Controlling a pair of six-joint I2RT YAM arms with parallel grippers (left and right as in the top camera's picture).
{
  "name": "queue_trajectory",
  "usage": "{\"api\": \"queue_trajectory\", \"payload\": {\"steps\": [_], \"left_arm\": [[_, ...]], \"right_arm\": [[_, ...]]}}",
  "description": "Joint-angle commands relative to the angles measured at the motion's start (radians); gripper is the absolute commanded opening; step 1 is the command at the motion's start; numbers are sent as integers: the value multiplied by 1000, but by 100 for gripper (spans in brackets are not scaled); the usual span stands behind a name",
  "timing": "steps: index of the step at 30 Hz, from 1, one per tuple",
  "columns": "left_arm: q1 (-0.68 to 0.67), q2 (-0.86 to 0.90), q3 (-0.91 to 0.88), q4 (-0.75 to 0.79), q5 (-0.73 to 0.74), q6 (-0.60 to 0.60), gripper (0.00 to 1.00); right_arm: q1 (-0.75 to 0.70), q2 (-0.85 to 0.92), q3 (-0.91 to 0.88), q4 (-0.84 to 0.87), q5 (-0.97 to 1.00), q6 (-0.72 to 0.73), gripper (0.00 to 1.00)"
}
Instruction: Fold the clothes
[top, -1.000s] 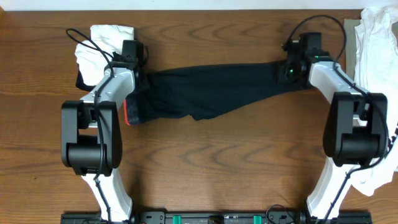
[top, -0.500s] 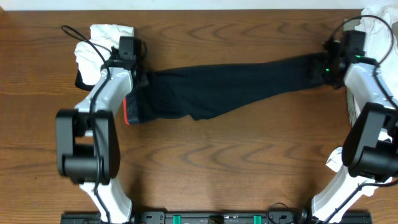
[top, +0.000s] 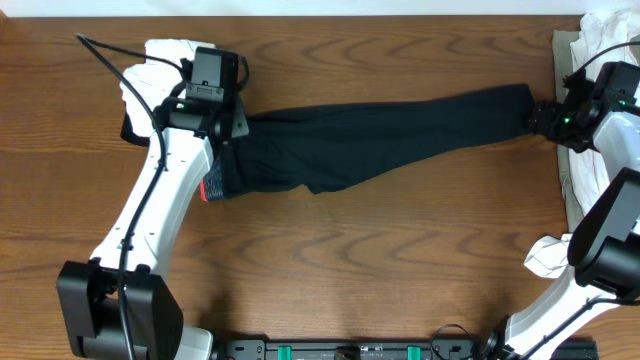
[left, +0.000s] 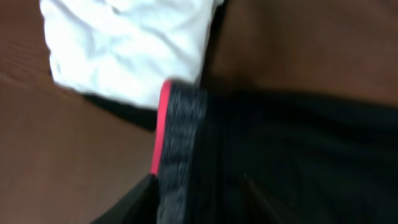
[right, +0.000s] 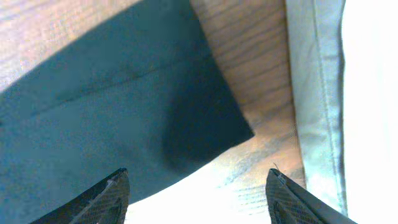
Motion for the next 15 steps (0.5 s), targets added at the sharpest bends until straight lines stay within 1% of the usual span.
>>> {"api": "queue_trajectory", "payload": {"steps": [1, 4, 11, 15], "left_arm": [[-4, 8, 4, -29, -5, -8, 50], [-4, 8, 4, -46, -5, -8, 52], [-4, 8, 4, -85, 14, -8, 53], [-4, 8, 4, -91, 14, -8, 53]], "right_arm": [[-19, 4, 10, 8, -25, 68, 68], [-21, 28, 10, 23, -26, 117, 68], [-25, 98, 10, 51, -31, 273, 67], [-25, 134, 10, 61, -38, 338, 66]]}}
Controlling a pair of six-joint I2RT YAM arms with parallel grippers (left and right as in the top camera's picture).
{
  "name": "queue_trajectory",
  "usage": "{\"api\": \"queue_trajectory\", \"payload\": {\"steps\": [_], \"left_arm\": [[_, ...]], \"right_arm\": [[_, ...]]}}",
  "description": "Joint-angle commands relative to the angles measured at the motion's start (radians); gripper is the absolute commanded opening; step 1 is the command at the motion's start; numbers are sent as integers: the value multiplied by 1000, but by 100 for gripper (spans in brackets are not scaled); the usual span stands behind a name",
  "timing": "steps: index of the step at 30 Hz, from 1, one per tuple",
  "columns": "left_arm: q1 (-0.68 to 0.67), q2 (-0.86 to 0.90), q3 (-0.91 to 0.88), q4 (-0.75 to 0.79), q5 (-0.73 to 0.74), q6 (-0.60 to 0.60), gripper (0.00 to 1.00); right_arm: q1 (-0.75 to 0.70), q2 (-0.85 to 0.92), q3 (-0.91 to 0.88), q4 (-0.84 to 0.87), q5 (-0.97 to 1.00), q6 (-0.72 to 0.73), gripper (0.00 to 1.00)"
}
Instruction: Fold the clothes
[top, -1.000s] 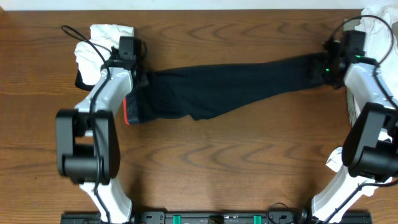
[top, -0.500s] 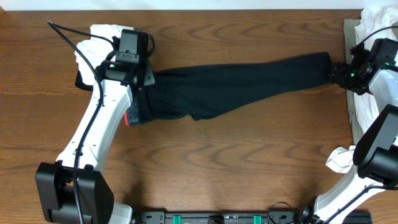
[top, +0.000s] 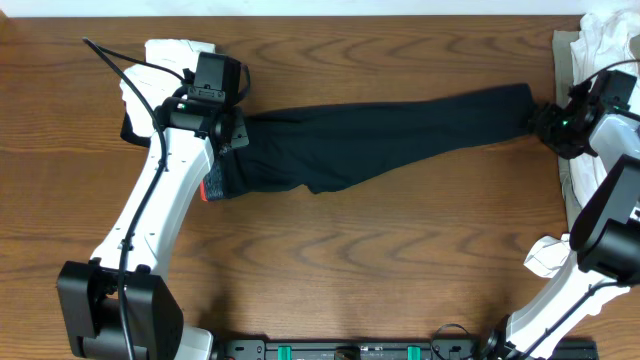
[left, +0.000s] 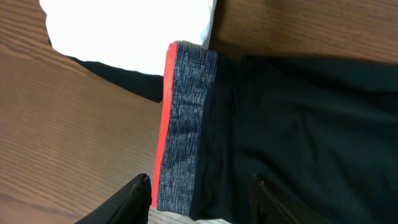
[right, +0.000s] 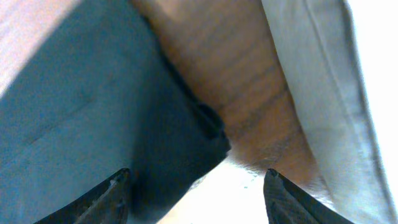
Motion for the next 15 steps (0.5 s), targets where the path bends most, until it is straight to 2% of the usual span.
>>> {"api": "queue_trajectory", "payload": {"steps": [1, 7, 10, 13, 14, 15], "left_arm": [[-2, 8, 4, -5, 3, -2, 53], [-2, 8, 4, -6, 3, -2, 53], [-2, 8, 4, -5, 3, -2, 53], [-2, 8, 4, -6, 3, -2, 53], [-2, 8, 4, -6, 3, -2, 53], [-2, 8, 4, -6, 3, -2, 53]], "right_arm": [[-7, 37, 10, 14, -18, 101, 66], [-7, 68, 10, 76, -101, 119, 64], [-7, 79, 10, 98, -150, 160, 59], [-7, 82, 10, 110, -190, 166, 42], [-7, 82, 10, 109, -190, 166, 34], [-7, 82, 9, 108, -190, 165, 23]]}}
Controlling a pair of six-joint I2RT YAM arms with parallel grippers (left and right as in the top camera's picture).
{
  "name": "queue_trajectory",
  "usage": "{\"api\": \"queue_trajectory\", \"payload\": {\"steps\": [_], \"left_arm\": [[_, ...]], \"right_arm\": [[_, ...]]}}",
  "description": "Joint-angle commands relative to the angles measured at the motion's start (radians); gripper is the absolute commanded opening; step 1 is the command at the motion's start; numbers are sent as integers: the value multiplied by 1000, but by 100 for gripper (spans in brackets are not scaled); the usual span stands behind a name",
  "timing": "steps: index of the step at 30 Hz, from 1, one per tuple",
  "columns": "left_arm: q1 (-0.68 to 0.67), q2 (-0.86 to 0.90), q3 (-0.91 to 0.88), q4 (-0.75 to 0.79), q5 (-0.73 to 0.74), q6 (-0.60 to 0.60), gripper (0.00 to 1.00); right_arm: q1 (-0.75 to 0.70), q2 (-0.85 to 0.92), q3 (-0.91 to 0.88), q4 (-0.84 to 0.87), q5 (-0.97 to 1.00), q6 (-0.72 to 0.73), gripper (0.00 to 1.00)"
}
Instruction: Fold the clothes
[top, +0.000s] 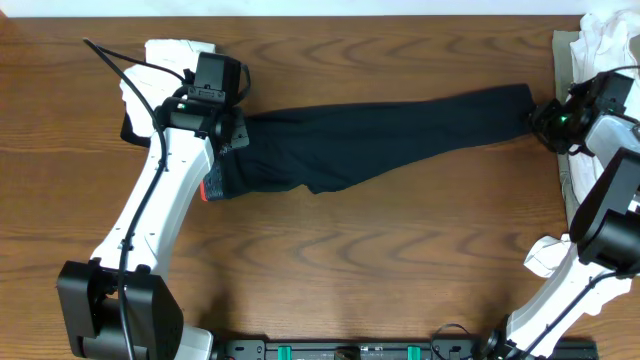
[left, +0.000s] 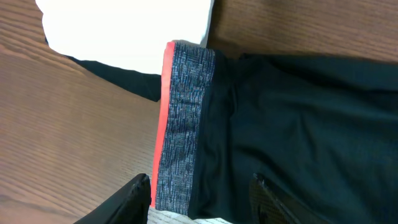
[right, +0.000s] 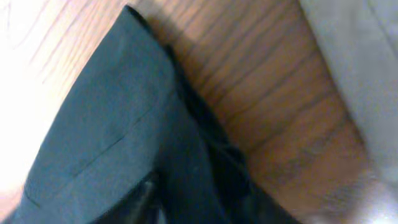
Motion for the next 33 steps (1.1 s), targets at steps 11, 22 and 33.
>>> {"api": "queue_trajectory", "payload": {"steps": [11, 22, 33], "left_arm": [[-2, 7, 4, -40, -1, -7, 54], [-2, 7, 4, -45, 75, -55, 54], [2, 7, 4, -45, 74, -55, 54]], "right_arm": [[-89, -23, 18, -12, -90, -126, 1], [-254, -56, 42, -10, -330, -220, 1], [-166, -223, 59, -33, -368, -313, 1]]}}
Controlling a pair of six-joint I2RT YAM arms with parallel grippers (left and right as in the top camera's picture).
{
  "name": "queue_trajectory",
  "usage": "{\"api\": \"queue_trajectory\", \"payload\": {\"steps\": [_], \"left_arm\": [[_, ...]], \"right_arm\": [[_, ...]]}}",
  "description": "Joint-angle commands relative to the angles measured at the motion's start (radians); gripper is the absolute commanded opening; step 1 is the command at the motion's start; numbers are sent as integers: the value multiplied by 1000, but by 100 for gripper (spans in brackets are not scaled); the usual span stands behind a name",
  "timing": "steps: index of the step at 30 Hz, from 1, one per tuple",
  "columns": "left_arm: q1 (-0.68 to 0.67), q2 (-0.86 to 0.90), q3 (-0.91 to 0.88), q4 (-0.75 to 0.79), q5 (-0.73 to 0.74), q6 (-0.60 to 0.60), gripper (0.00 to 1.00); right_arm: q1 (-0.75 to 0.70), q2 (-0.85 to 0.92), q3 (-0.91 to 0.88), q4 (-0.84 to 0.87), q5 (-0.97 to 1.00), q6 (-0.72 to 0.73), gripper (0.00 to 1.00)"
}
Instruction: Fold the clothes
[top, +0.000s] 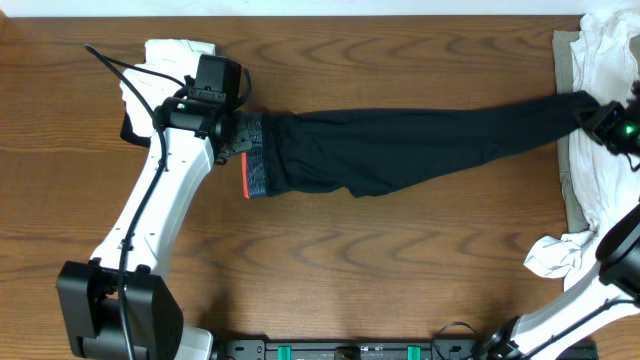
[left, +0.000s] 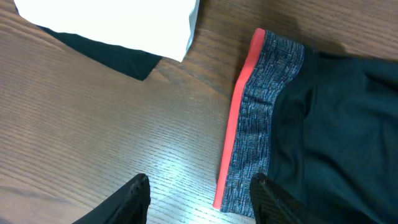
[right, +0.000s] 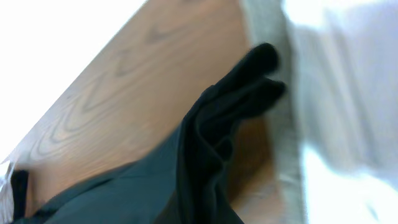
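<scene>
Black pants (top: 420, 145) lie stretched across the table, with the grey and red waistband (top: 253, 160) at the left end. My right gripper (top: 604, 120) is shut on the leg end (right: 242, 93), which is bunched and lifted by the grey cloth at the right edge; its fingers are hidden by fabric. At the waistband's left edge hovers my left gripper (left: 200, 202), open, with bare table and the waistband (left: 258, 124) between its fingers.
A folded white garment (top: 165, 55) on a black one (left: 112, 53) sits at the back left. A pile of white and grey clothes (top: 590, 60) fills the right edge. A crumpled white cloth (top: 555, 255) lies at the front right.
The pants have shifted to the right and pulled straighter. The waistband has come out from under my left gripper. My right gripper is farther right and still holds the leg end.
My right gripper was open over the leg end, then closer around it, then shut on the hem. Now it holds the leg end farther right and the whole garment has shifted that way. My left gripper stayed open above the waistband area throughout.
</scene>
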Motion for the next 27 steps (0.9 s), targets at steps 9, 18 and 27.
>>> {"api": "queue_trajectory", "payload": {"steps": [9, 18, 27], "left_arm": [[48, 7, 4, 0, 7, -9, 54], [104, 7, 4, 1, 7, -9, 54], [137, 7, 4, 2, 6, -8, 54]], "right_arm": [[270, -308, 31, -129, 49, -186, 1], [640, -271, 26, -250, 214, -276, 1], [958, -62, 24, -300, 413, -276, 1]]}}
